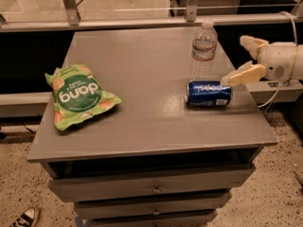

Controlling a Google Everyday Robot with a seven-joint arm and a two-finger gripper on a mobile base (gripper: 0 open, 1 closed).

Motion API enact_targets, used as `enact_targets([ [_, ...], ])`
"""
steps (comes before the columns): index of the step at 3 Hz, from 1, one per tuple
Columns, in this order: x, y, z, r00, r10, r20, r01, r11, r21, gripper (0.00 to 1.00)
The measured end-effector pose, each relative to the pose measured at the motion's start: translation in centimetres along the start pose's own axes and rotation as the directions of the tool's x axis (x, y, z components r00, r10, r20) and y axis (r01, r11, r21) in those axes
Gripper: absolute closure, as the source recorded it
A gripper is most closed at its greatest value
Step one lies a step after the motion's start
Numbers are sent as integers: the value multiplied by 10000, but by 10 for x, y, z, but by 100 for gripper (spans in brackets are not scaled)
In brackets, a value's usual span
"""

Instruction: Move water bottle near pepsi can

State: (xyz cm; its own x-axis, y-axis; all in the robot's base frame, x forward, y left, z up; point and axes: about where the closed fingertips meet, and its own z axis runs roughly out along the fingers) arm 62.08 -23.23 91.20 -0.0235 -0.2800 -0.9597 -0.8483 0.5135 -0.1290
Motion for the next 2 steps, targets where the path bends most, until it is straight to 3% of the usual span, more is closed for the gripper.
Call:
enact_targets([
  [1, -10, -26, -57, 9976, -658, 222, 649, 9971, 401, 0],
  [2, -29, -37, -76, 9940, -1019, 388, 989, 9924, 728, 0],
])
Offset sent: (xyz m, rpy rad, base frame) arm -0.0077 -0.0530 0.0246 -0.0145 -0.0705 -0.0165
